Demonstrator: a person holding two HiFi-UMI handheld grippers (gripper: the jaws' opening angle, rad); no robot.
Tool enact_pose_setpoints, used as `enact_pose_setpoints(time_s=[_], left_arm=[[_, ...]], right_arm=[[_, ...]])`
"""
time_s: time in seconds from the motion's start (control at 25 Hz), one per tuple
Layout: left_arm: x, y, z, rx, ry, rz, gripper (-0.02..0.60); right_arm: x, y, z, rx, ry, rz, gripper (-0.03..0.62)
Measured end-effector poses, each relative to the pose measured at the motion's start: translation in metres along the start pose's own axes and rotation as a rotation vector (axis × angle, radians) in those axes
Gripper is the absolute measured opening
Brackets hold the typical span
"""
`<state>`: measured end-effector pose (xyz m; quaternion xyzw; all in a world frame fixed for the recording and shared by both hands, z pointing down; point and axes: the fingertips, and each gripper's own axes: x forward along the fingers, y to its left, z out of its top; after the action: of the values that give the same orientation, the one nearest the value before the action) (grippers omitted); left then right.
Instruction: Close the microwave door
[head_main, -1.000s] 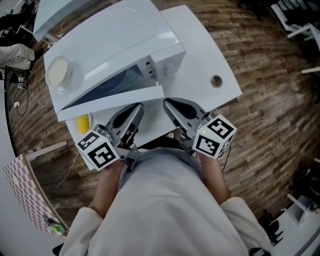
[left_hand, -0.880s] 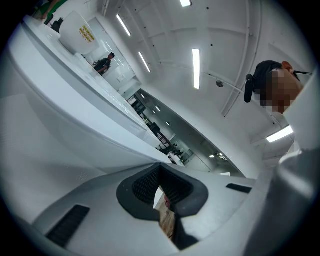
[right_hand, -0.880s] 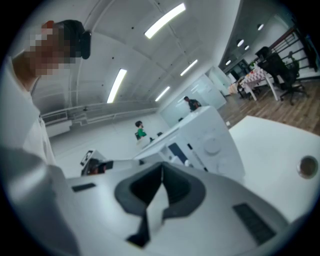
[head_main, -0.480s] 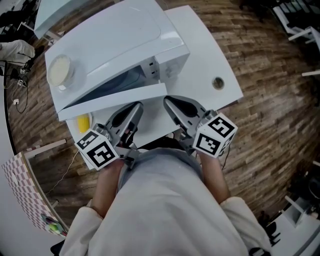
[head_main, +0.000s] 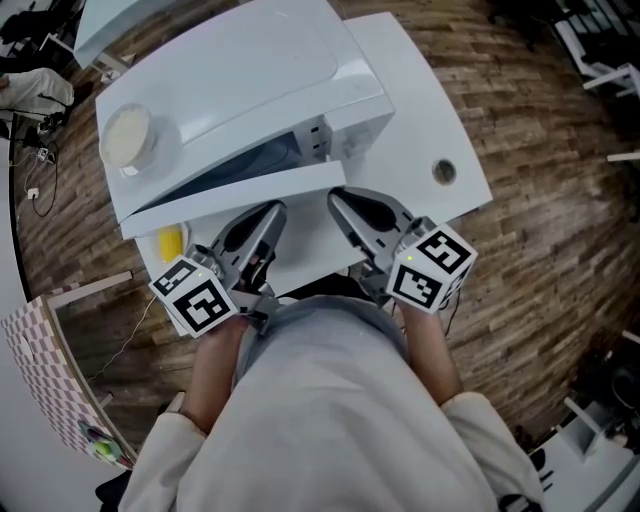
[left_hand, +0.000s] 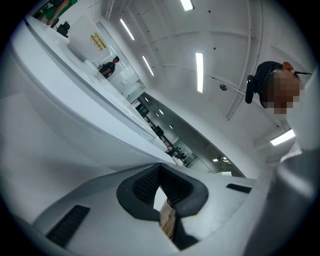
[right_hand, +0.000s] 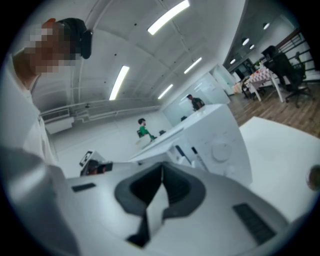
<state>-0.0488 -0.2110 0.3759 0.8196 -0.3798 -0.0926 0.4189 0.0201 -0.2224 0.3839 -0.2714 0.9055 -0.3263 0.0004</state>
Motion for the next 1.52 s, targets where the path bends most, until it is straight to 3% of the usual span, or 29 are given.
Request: enact_pose_setpoints(time_s=[1.52], left_arm=[[0.000,0.025,0.019,-0.032,-0.035,0.044,0.015]], right_arm=[[0.022,-0.020,0.022,-0.026,0.004,-0.027,0.023]])
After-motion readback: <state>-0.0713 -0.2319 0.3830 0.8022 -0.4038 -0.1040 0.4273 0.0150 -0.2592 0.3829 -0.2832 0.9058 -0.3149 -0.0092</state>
